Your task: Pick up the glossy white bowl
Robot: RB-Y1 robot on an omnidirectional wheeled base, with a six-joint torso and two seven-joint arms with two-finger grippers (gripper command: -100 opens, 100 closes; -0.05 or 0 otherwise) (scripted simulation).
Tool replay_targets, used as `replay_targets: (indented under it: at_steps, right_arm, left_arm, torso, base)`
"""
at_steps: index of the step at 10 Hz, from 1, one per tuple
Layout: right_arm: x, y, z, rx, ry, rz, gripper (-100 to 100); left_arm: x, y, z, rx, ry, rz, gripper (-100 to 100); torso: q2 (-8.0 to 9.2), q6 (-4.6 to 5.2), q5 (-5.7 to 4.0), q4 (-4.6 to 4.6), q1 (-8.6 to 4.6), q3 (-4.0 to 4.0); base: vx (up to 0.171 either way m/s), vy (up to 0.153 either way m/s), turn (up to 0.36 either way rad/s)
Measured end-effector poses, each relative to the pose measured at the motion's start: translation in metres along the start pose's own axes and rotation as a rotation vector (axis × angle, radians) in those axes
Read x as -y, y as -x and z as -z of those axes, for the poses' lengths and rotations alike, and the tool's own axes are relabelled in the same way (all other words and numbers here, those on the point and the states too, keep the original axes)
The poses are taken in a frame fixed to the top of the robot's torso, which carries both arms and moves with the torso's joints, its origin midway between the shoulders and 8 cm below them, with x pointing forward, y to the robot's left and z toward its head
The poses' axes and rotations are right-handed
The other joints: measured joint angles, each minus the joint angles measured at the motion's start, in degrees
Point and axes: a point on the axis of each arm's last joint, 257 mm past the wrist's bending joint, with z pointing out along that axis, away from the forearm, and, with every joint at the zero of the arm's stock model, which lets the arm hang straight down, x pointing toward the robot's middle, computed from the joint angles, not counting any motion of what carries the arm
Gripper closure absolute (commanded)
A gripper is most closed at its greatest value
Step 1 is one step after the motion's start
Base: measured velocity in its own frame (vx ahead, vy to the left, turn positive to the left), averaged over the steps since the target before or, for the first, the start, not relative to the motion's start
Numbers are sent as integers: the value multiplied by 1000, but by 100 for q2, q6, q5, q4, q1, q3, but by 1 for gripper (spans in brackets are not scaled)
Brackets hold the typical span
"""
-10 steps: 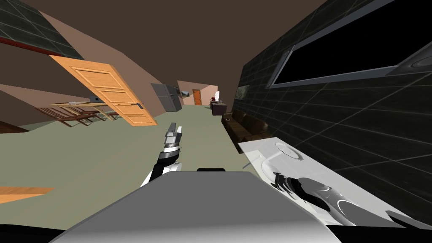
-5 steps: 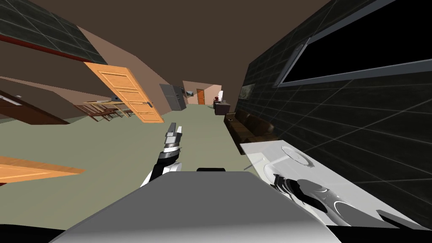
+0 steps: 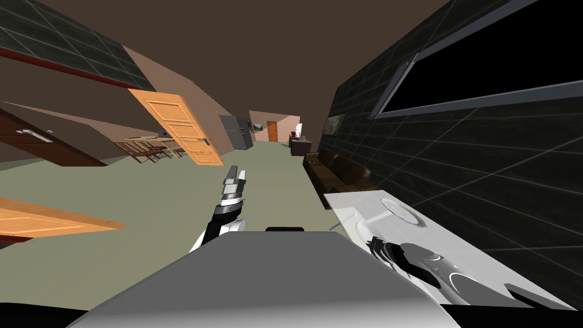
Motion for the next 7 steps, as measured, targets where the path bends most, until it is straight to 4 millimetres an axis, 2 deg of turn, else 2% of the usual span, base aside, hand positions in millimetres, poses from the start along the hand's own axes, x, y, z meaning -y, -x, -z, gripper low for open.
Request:
replay_targets:
  at_steps: [1, 2, 3, 5, 6, 7]
  right_arm:
    - [0, 0, 0, 0, 1, 0, 100]
    - [-1, 0, 0, 0, 1, -1, 0]
    - [-1, 0, 0, 0, 1, -1, 100]
    - [4, 3, 5, 6, 4, 24, 100]
    - [8, 6, 9, 12, 8, 47, 100]
    - [8, 6, 9, 12, 10, 50, 0]
  left_arm:
    - [0, 0, 0, 0, 0, 0, 0]
    - [0, 0, 0, 0, 0, 0, 0]
    - [0, 0, 0, 0, 0, 0, 0]
    - [0, 0, 0, 0, 0, 0, 0]
    - [0, 0, 0, 0, 0, 0, 0]
    - [0, 0, 0, 0, 0, 0, 0]
  torso:
    - [-1, -1, 2, 0, 1, 0]
    - [-1, -1, 3, 0, 2, 0]
    - [-1, -1, 4, 0, 3, 0]
    - [-21, 4, 12, -4, 21, -11]
    - [-29, 4, 15, -5, 27, -16]
    - [-19, -6, 11, -2, 20, -10]
  base:
    - [0, 0, 0]
    - [0, 0, 0]
    - [42, 17, -187]
    - [92, 42, -253]
    - [42, 23, -65]
    - [5, 5, 9]
